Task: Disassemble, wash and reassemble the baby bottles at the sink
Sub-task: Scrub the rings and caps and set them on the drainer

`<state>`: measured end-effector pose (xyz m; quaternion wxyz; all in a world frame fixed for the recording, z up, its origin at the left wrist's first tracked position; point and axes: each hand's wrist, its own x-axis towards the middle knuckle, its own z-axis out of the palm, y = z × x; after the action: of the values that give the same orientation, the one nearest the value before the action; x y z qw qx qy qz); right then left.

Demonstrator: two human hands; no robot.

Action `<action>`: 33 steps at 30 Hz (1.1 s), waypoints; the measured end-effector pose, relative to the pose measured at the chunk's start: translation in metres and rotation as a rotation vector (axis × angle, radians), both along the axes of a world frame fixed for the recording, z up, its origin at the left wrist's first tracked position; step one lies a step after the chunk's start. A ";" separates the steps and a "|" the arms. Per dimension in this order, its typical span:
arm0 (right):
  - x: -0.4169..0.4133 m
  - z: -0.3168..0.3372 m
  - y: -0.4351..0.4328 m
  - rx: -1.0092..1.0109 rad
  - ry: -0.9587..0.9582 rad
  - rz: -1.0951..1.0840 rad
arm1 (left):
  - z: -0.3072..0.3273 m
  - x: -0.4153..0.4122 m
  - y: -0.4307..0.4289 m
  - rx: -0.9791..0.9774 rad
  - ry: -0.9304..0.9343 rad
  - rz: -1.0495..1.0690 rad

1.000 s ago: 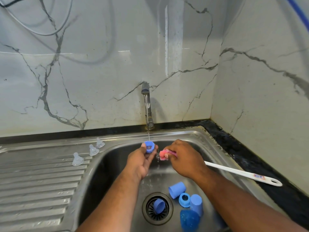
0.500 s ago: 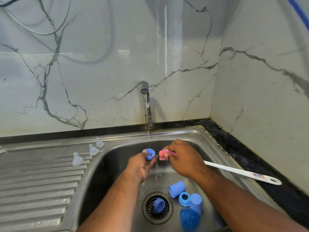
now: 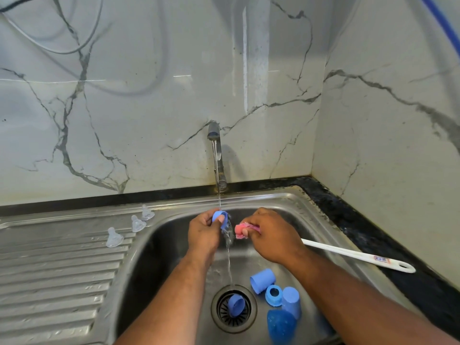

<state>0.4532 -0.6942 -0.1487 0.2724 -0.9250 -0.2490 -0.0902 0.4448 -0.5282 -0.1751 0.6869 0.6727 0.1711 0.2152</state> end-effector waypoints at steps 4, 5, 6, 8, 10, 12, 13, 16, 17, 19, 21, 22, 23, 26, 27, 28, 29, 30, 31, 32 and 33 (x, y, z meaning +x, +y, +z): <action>0.001 -0.001 0.000 -0.002 0.001 -0.002 | 0.000 0.000 0.003 0.059 -0.059 0.024; 0.001 -0.001 0.000 0.000 0.001 0.000 | 0.001 0.000 0.002 0.054 -0.049 0.022; 0.001 -0.001 0.000 0.002 0.003 0.002 | 0.001 0.000 0.001 0.012 -0.046 0.016; 0.001 -0.002 0.000 0.005 0.001 0.002 | 0.005 0.000 -0.002 -0.231 -0.033 -0.004; 0.001 -0.002 0.001 0.000 0.000 -0.002 | 0.012 -0.001 -0.002 -0.485 -0.004 -0.031; 0.001 -0.002 0.001 -0.001 -0.005 0.000 | 0.013 0.000 0.000 -0.587 0.021 -0.052; 0.001 -0.002 0.001 0.000 -0.007 0.003 | 0.013 0.000 0.002 -0.610 0.027 -0.060; 0.001 -0.003 0.001 0.004 -0.001 0.005 | 0.013 -0.001 0.001 -0.663 0.025 -0.064; 0.001 -0.003 0.001 0.005 0.000 0.003 | 0.014 -0.002 0.002 -0.676 0.021 -0.067; 0.002 -0.004 0.002 0.005 -0.001 0.000 | 0.014 -0.001 0.003 -0.707 -0.003 -0.063; 0.003 -0.005 0.002 -0.002 -0.005 0.003 | 0.014 0.000 0.004 -0.757 -0.027 -0.066; 0.003 -0.004 0.002 -0.006 -0.006 0.004 | 0.015 -0.001 0.004 -0.779 -0.029 -0.080; 0.003 -0.005 0.002 -0.006 -0.004 0.007 | 0.015 -0.002 0.002 -0.785 -0.021 -0.105; 0.002 -0.004 0.001 -0.008 -0.012 0.011 | 0.016 -0.004 0.000 -0.752 0.027 -0.159; 0.002 -0.004 0.001 -0.001 -0.013 0.012 | 0.016 -0.004 0.000 -0.753 0.022 -0.163; 0.002 -0.004 0.001 0.009 -0.011 0.014 | 0.016 -0.004 0.001 -0.765 0.011 -0.164; 0.003 -0.004 0.001 0.012 -0.010 0.016 | 0.016 -0.004 0.001 -0.768 0.003 -0.168; 0.003 -0.004 0.002 0.008 -0.010 0.017 | 0.016 -0.004 0.001 -0.753 0.007 -0.175; 0.003 -0.004 0.002 0.001 -0.011 0.016 | 0.017 -0.004 0.001 -0.725 0.024 -0.180; 0.003 -0.005 0.002 -0.004 -0.010 0.015 | 0.017 -0.004 0.000 -0.698 0.038 -0.180; 0.003 -0.005 0.002 -0.005 -0.008 0.015 | 0.016 -0.005 0.000 -0.681 0.043 -0.174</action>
<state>0.4562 -0.6924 -0.1533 0.2697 -0.9235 -0.2571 -0.0911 0.4402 -0.5280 -0.1587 0.8839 0.4214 0.1896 0.0719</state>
